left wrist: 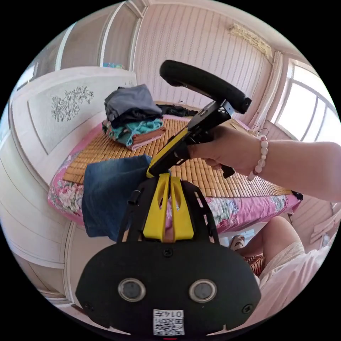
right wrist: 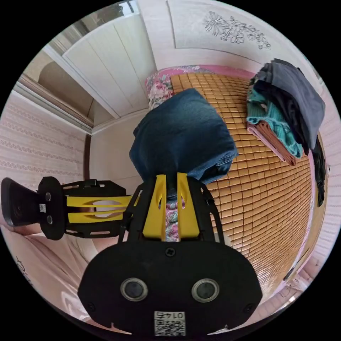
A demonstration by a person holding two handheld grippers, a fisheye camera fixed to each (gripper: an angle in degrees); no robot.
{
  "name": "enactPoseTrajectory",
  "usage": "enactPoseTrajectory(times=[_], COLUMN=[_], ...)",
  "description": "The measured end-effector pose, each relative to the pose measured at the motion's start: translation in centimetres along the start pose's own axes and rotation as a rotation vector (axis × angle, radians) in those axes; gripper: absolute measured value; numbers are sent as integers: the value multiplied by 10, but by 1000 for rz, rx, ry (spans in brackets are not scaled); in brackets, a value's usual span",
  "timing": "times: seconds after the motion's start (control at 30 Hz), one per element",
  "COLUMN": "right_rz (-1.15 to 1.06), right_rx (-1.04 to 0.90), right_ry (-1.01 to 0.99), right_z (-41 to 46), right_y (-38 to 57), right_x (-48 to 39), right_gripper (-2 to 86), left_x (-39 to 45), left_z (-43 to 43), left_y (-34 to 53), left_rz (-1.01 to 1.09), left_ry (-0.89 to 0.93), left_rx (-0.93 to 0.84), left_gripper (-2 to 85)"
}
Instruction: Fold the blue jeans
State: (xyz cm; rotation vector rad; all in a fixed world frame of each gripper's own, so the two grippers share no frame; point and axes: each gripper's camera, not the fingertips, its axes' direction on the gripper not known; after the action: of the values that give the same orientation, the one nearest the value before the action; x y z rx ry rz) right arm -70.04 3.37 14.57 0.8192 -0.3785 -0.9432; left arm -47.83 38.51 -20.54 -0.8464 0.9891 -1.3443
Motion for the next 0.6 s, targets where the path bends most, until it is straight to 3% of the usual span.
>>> enactPoseTrajectory(times=[0.13, 0.2, 0.27, 0.4, 0.5, 0.6], right_rz=[169, 304, 426, 852, 1145, 1242], right_rx=[287, 487, 566, 588, 403, 442], right_ry=[-162, -233, -264, -243, -136, -115], right_z=[-92, -140, -154, -127, -88, -81], right_y=[85, 176, 254, 453, 572, 644], right_x=[52, 80, 97, 121, 113, 88], right_gripper=[34, 25, 20, 11, 5, 10], left_x=[71, 134, 184, 277, 314, 307], left_z=[-42, -61, -61, -28, 11, 39], left_y=[-58, -87, -99, -82, -42, -15], left_rz=[176, 337, 422, 493, 593, 575], left_ry=[34, 146, 298, 526, 421, 272], left_rx=[184, 286, 296, 147, -36, -180], left_gripper=[-9, -8, -5, 32, 46, 46])
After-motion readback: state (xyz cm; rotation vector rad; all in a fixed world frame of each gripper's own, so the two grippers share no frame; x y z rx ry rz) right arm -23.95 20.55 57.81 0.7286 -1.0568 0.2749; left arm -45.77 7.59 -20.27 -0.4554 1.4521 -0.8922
